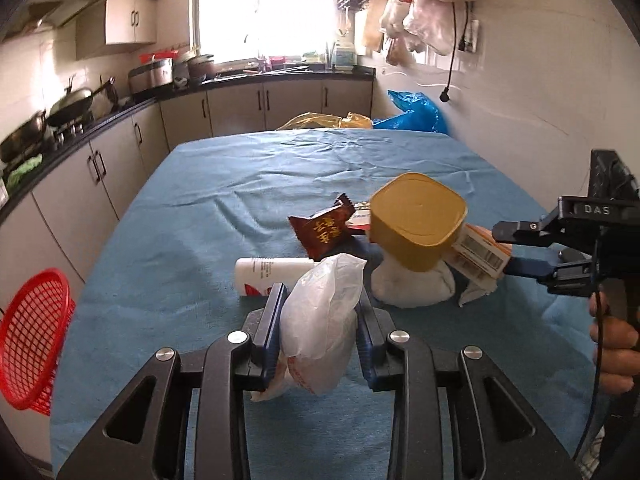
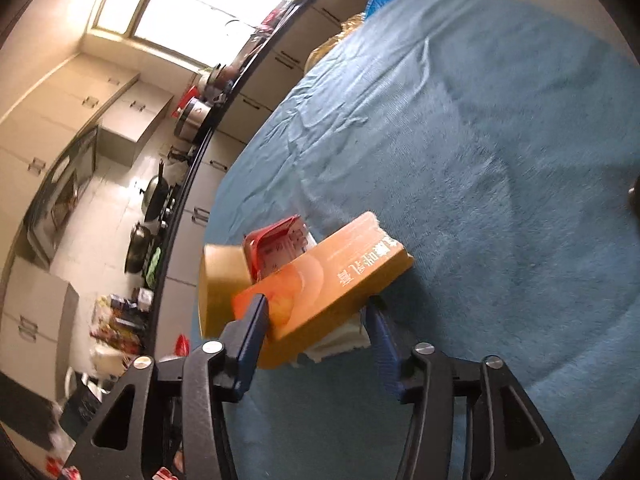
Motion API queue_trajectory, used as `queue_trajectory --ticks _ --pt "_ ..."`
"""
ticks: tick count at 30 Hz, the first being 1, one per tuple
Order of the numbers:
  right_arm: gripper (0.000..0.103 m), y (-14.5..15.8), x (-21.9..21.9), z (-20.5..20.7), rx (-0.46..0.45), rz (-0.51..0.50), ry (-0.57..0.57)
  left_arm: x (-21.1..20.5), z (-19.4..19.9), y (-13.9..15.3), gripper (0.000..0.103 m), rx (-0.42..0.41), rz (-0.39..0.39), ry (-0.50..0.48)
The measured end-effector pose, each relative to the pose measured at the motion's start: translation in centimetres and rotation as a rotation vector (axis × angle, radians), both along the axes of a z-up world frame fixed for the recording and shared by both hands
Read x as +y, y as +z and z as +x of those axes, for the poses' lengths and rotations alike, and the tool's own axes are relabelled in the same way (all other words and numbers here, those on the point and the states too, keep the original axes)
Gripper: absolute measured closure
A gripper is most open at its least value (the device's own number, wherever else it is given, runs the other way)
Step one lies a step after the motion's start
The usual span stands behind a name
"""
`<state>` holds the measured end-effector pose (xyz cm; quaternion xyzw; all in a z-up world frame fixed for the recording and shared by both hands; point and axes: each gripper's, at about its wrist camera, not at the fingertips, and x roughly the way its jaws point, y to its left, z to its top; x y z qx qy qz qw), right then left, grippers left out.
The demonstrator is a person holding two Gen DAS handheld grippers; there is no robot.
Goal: Collect trash
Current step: 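Grasp the white plastic bag with the left gripper while the right gripper grasps the orange box, then lift the white plastic bag with the left gripper while the right gripper lifts the orange box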
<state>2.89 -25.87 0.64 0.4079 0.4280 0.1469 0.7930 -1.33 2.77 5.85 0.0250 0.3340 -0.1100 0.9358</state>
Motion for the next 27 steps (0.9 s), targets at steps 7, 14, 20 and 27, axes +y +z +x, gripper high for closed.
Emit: queue_trajectory --ticks 7,14,20,27 --pt "0.080 1.3 1.4 1.4 -0.069 -0.051 0.039 0.3 0.5 -0.5 0.072 -0.004 -0.043 -0.003" --pt "0.097 4.8 4.2 0.7 -0.204 -0.218 0.104 1.2 1.1 -0.6 0.072 -0.007 -0.093 0.009" --pt "0.072 5.0 4.9 0.2 -0.192 -0.338 0.094 1.0 1.4 -0.9 0.072 -0.003 -0.097 0.005" --pt "0.050 5.3 6.2 0.8 -0.192 -0.432 0.114 1.7 1.4 -0.9 0.072 -0.001 -0.123 0.005"
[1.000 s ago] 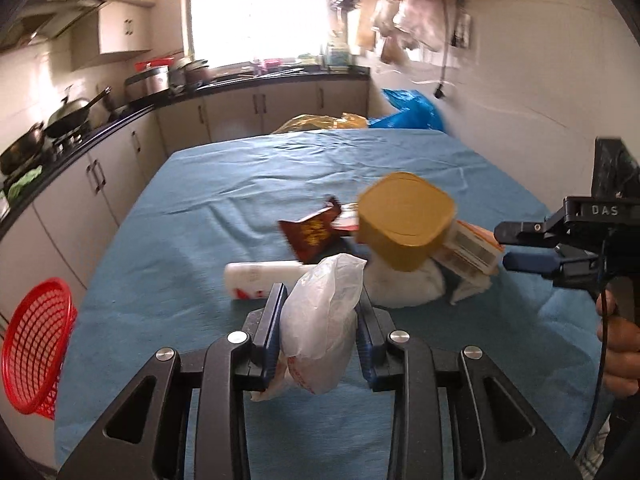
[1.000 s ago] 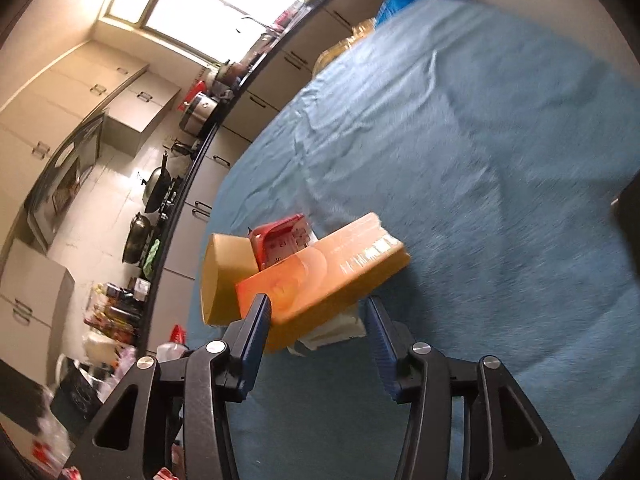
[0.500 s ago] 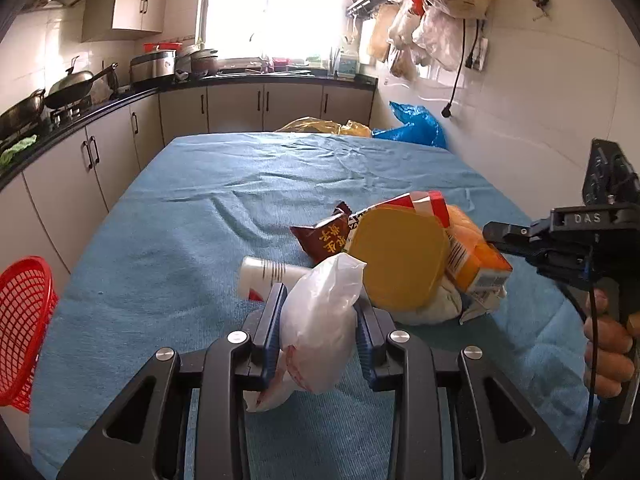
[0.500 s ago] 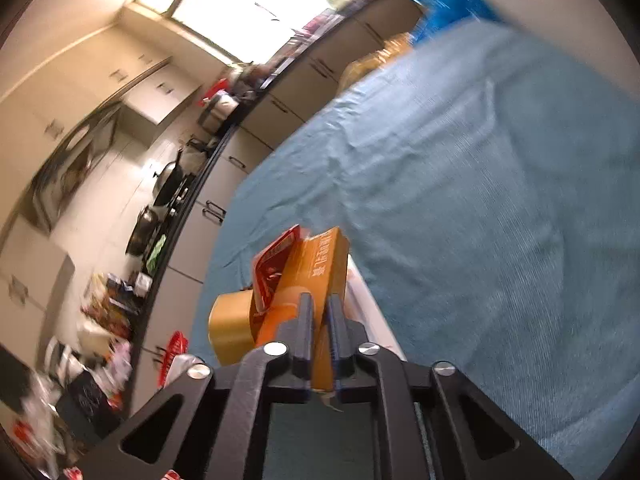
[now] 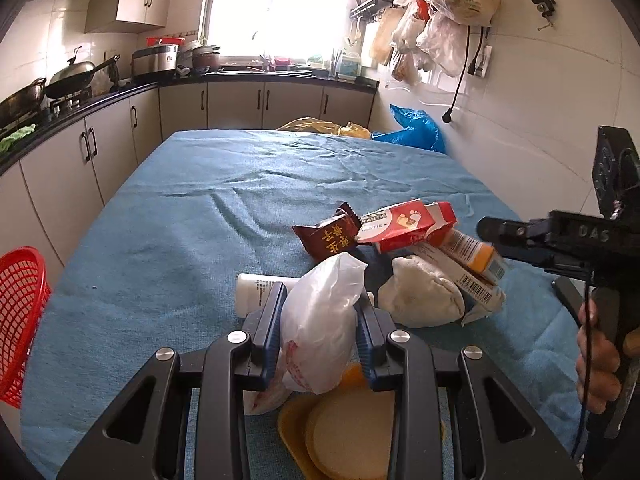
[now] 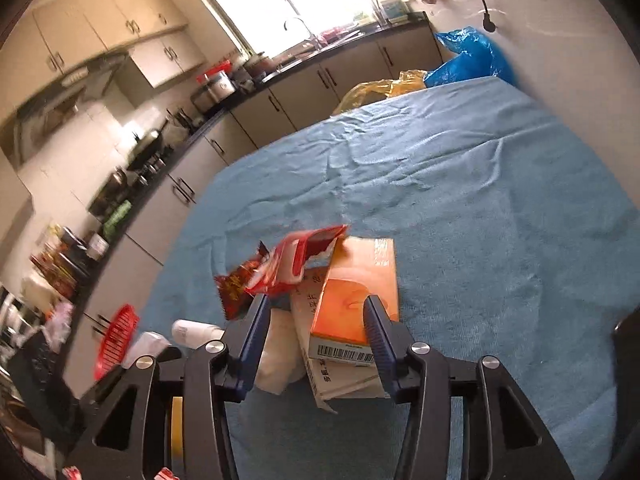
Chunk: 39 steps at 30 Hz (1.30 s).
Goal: Collect trash
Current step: 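Lift the white plastic bag with the left gripper while the right gripper lifts the orange box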
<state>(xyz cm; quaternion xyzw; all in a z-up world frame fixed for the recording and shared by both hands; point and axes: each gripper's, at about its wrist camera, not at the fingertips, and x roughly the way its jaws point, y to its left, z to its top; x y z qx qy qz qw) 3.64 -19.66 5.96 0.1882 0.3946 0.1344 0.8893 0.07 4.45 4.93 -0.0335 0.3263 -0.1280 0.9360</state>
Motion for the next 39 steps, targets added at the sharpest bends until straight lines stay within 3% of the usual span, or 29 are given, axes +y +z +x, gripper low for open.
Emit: queue_trajectory --ticks 3,6,11,18,19,21,23,26,32,39 --pt "0.050 0.2 0.2 0.1 -0.013 -0.067 -0.031 0.1 -0.1 -0.1 0.072 0.000 -0.004 0.000" --pt "0.049 0.3 -0.4 0.1 -0.013 -0.066 -0.041 0.3 0.0 -0.1 0.071 0.009 -0.008 0.005" --pt "0.039 -0.2 -0.8 0.5 0.001 -0.131 -0.059 0.7 0.5 -0.5 0.070 0.040 -0.020 0.026" --pt "0.039 -2.1 -0.6 1.4 0.041 -0.119 -0.027 0.9 1.2 -1.2 0.069 0.090 -0.024 0.047" --pt "0.039 -2.3 -0.6 1.4 0.043 -0.116 -0.023 0.9 1.3 -1.3 0.069 0.095 -0.026 0.048" --pt "0.050 -2.6 -0.7 1.4 0.047 -0.100 -0.017 0.9 1.3 -1.4 0.069 0.103 -0.028 0.049" --pt "0.051 -2.7 -0.8 1.3 0.039 -0.094 -0.018 1.0 1.3 -1.4 0.069 0.102 -0.029 0.050" --pt "0.051 -2.0 -1.2 0.5 -0.017 -0.083 -0.038 1.2 1.2 -1.3 0.070 0.093 -0.036 0.056" --pt "0.051 1.1 -1.9 -2.8 -0.244 -0.089 -0.109 2.1 0.3 -0.6 0.070 0.031 -0.063 0.097" --pt "0.051 3.3 1.8 -5.9 -0.424 -0.125 -0.006 3.1 -1.0 0.8 0.070 -0.073 -0.088 0.151"
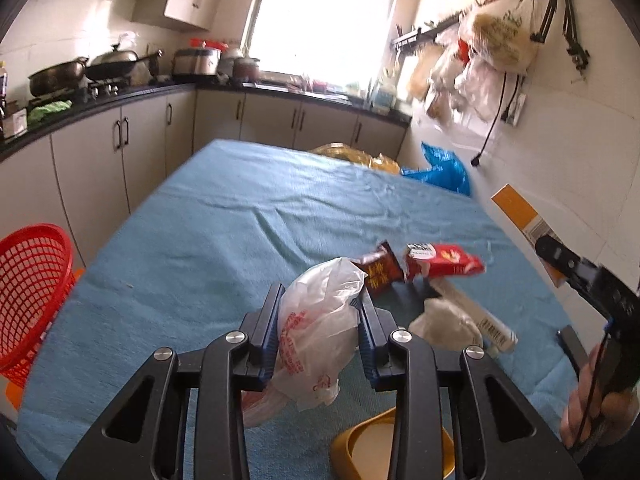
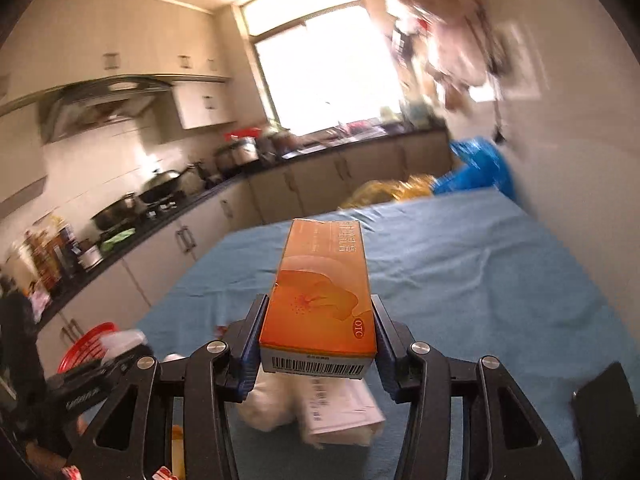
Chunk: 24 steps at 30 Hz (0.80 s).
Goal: Collect trash
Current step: 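Lift the white plastic bag with the left gripper while the right gripper lifts the orange box, then carry the white bag with the left gripper while the right gripper carries the orange box toward the red basket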
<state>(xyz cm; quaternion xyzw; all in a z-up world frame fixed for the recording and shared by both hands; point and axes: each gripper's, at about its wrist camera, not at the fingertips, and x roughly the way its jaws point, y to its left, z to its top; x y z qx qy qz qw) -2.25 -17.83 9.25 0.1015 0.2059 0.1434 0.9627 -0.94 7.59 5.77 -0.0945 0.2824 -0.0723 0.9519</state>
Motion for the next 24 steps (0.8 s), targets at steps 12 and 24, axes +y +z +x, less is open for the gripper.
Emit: queue_trajectory --ticks 12,24 --pt "0.051 -1.4 2.9 0.1 0.021 -0.069 0.109 -0.4 -0.1 0.3 0.071 -0.017 0.026 -0.012" --pt "0.051 -1.7 2.6 -0.3 0.027 -0.077 0.121 -0.5 0.1 0.5 0.070 -0.018 0.029 -0.014"
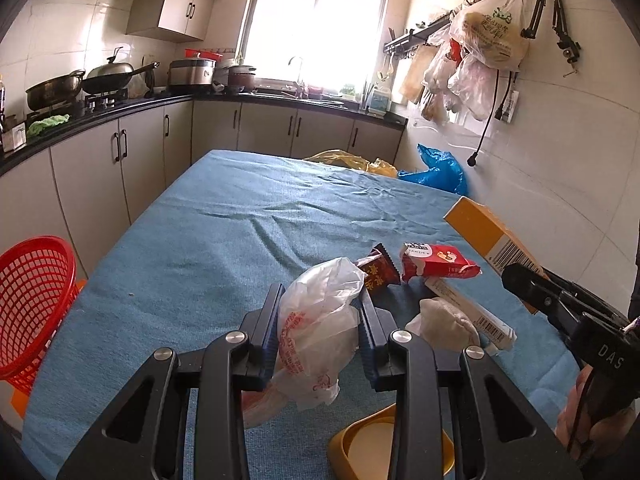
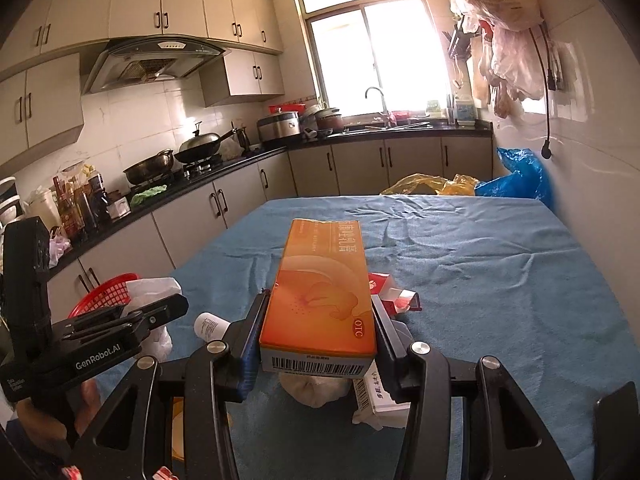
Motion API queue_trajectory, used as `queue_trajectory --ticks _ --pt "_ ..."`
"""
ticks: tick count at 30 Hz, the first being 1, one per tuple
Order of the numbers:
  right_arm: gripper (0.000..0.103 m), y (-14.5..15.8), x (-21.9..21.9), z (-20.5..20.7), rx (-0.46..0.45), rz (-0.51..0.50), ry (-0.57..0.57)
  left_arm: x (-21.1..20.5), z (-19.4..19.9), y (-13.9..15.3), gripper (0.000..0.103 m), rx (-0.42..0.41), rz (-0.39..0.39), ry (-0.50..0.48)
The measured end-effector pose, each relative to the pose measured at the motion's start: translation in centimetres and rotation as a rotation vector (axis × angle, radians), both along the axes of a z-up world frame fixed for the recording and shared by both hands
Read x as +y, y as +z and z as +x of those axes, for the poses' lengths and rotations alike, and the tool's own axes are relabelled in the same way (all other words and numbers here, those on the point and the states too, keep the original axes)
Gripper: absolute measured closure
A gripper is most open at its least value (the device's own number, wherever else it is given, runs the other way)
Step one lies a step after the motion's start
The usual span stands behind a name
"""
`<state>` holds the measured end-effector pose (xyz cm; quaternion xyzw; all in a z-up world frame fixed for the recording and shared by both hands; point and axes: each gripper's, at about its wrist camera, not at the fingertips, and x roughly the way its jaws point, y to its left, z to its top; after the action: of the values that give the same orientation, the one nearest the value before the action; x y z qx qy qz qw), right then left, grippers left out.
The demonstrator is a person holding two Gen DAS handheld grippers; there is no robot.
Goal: Collect trash
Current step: 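Carry the white bag with the left gripper while the right gripper carries the orange box toward the red basket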
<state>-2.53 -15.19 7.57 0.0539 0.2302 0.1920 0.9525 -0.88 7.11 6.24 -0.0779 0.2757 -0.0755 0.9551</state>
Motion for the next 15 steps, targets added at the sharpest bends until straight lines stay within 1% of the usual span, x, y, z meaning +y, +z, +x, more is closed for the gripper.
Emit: queue_trajectory --ticks 5,9,15 --pt "0.051 -0.08 0.15 0.01 0.005 -0.001 0.003 0.26 0.00 0.12 0.071 -0.001 -0.012 0.008" --pt "0.051 0.01 0.21 0.05 0.002 -0.003 0.006 0.45 -0.02 -0.19 0.070 0.014 -0.020 0.008" --pt "0.051 -0.02 0.35 0.04 -0.002 -0.005 0.009 0.20 -0.15 -0.08 0.070 0.004 -0.008 0.005"
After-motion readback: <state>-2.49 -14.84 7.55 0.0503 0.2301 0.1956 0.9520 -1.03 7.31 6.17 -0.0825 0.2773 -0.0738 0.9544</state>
